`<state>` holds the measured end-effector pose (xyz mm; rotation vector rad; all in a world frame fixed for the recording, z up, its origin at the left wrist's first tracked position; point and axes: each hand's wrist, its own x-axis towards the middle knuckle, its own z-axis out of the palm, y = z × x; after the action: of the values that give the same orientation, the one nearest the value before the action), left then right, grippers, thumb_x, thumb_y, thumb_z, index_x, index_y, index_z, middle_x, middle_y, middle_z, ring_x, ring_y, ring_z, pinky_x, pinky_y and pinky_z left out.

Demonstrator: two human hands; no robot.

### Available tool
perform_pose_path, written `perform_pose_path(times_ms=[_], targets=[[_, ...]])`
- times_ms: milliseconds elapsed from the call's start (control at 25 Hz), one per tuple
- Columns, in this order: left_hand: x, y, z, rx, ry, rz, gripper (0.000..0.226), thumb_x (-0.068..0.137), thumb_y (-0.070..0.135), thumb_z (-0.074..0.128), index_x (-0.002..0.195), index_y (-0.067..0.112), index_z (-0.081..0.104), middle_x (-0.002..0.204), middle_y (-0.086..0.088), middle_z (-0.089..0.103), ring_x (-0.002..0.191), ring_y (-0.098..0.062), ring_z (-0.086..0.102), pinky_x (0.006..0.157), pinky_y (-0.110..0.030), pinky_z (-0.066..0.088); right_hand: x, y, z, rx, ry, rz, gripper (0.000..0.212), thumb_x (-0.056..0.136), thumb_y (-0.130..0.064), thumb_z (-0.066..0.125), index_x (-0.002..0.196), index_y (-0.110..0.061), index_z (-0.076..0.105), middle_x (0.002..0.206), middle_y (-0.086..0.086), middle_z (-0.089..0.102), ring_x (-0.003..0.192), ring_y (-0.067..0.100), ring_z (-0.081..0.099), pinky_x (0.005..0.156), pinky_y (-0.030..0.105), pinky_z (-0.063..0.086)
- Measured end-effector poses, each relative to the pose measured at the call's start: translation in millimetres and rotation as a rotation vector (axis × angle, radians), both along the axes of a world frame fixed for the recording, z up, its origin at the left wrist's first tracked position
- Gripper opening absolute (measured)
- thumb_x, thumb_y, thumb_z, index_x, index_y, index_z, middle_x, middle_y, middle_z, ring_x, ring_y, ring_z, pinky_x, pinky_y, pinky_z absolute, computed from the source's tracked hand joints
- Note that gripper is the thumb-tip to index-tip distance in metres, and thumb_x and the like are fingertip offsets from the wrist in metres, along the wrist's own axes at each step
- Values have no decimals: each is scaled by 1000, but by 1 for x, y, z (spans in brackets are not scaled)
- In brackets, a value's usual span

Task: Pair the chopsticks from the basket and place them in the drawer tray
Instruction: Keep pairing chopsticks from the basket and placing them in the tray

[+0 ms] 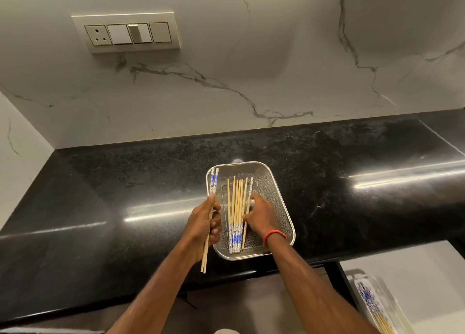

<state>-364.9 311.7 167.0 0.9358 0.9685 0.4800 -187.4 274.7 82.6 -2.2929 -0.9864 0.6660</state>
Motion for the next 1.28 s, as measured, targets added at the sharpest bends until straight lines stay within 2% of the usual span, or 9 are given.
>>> perform_pose_path(times_ms=[80, 200, 280, 440, 640, 760, 880, 1080, 1280], targets=[[3, -1, 1, 44, 8, -5, 36, 105, 43, 41, 88, 14, 54, 52, 5, 44, 43, -8, 39, 38, -20, 32, 1, -1, 6, 14, 67, -68, 58, 82, -10, 76, 133, -20, 50, 104, 6, 69, 85, 20, 69, 77, 37, 60], [6, -3, 4, 59, -29, 23, 36, 107, 38, 39, 90, 13, 58, 61, -1, 62, 54, -14, 59, 49, -23, 48, -2, -10, 26, 163, 174, -141, 46, 84, -10, 71, 127, -17, 59, 78, -2, 70, 61, 4, 64, 51, 17, 49], [11, -2, 6, 36, -72, 58, 37, 108, 35, 37, 92, 11, 60, 78, -10, 75, 73, -24, 74, 65, -31, 57, -6, -22, 45, 333, 378, -186, 33, 84, -9, 71, 116, -14, 68, 77, 3, 73, 62, 4, 68, 54, 13, 50], [29, -5, 5, -29, -131, 102, 35, 109, 29, 37, 101, 6, 61, 109, -19, 77, 98, -33, 76, 87, -44, 60, -23, -53, 78, 455, 672, -144, 16, 87, -9, 69, 95, -22, 75, 87, 10, 76, 71, 11, 73, 59, 18, 55], [49, -19, 6, -36, -143, 31, 36, 109, 26, 38, 120, 1, 61, 119, -17, 74, 95, -37, 75, 69, -44, 63, -39, -73, 87, 436, 633, -115, 13, 86, -11, 70, 92, -23, 73, 82, 4, 76, 76, 16, 75, 67, 29, 60], [60, -26, 5, -26, -157, 13, 32, 109, 25, 39, 116, 7, 64, 117, -10, 76, 89, -34, 77, 63, -41, 63, -37, -79, 88, 446, 606, -120, 12, 87, -15, 73, 98, -19, 73, 86, 4, 77, 80, 17, 75, 73, 36, 63], [69, -34, 2, 8, -153, -23, 31, 109, 26, 38, 113, 10, 65, 115, -9, 77, 90, -32, 77, 59, -39, 61, -30, -86, 90, 457, 563, -148, 16, 88, -19, 74, 103, -14, 73, 86, 5, 77, 79, 16, 75, 69, 31, 62], [87, -50, -7, 60, -118, -104, 30, 109, 25, 39, 111, 13, 67, 117, -5, 76, 98, -29, 75, 76, -40, 60, -20, -107, 88, 479, 528, -226, 17, 85, -15, 76, 101, -12, 73, 81, 3, 77, 75, 11, 75, 64, 17, 55], [108, -81, -6, 43, -120, -233, 31, 108, 26, 40, 118, 12, 66, 118, -4, 76, 94, -21, 75, 70, -32, 60, -13, -139, 81, 562, 604, -360, 21, 84, -13, 77, 102, -11, 67, 86, 9, 77, 82, 20, 76, 77, 37, 62]])
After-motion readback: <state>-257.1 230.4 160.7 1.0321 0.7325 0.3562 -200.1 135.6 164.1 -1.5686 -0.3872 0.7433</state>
